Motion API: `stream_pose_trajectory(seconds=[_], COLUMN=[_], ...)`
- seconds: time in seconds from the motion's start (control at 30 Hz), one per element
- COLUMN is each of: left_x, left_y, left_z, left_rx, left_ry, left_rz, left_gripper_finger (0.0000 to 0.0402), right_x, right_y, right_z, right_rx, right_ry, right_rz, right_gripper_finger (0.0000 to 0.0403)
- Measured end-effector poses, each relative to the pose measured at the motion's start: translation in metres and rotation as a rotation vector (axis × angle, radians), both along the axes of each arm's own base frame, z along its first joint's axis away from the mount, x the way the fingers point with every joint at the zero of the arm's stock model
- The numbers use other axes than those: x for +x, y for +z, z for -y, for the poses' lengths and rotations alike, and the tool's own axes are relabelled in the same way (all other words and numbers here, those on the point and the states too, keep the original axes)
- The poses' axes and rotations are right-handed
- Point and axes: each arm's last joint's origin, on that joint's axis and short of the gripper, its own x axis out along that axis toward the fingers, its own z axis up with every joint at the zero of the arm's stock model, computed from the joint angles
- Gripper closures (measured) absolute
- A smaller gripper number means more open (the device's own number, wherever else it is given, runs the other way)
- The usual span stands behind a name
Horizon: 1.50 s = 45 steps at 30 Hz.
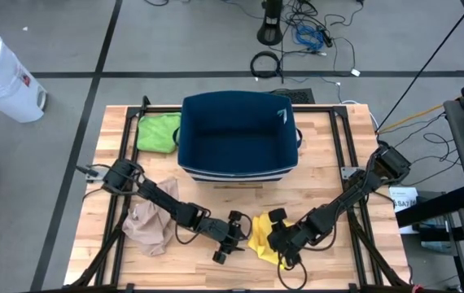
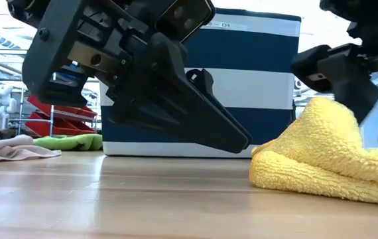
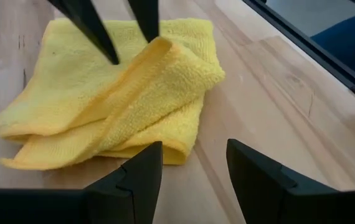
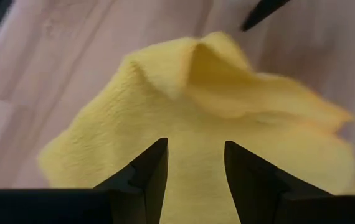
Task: Fold towel
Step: Fold the yellow towel
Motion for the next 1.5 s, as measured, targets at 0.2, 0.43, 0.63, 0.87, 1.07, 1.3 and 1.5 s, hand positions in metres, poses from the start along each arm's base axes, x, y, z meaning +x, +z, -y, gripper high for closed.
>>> stream_pose_trajectory(seconds=[0.2, 0.43, 0.63, 0.87, 1.07, 1.3, 1.5], left_x=[0.0, 0.0, -0.003, -0.005, -0.007, -0.01, -0.012], left_y=[0.0, -0.001, -0.005, -0.007, -0.008, -0.011, -0.011], left_z=[0.001, 0.0, -0.001, 0.0, 0.001, 0.003, 0.007], left_rx=[-0.007, 0.01, 0.031, 0.056, 0.096, 0.148, 0.172], left_ry=[-0.021, -0.032, -0.031, -0.034, -0.042, -0.075, -0.095], left_rz=[-0.004, -0.005, -0.053, -0.074, -0.073, -0.098, -0.093], left_gripper_finger=[0.0216, 0.0216, 0.0216, 0.0217, 0.0258, 0.0379, 0.0395], right_x=[-0.004, 0.009, 0.024, 0.031, 0.033, 0.029, 0.023], right_y=[0.0, -0.021, -0.035, -0.033, -0.034, -0.029, -0.006], right_z=[-0.005, -0.009, -0.01, -0.008, -0.005, -0.001, 0.008], right_rx=[0.055, 0.101, 0.133, 0.098, 0.094, 0.054, -0.051], right_ry=[0.017, 0.036, 0.03, 0.019, 0.008, -0.003, -0.041], right_rz=[-0.037, -0.041, 0.016, 0.11, 0.113, 0.08, 0.149], right_gripper_finger=[0.0259, 0.0259, 0.0259, 0.0259, 0.0259, 0.0259, 0.0259])
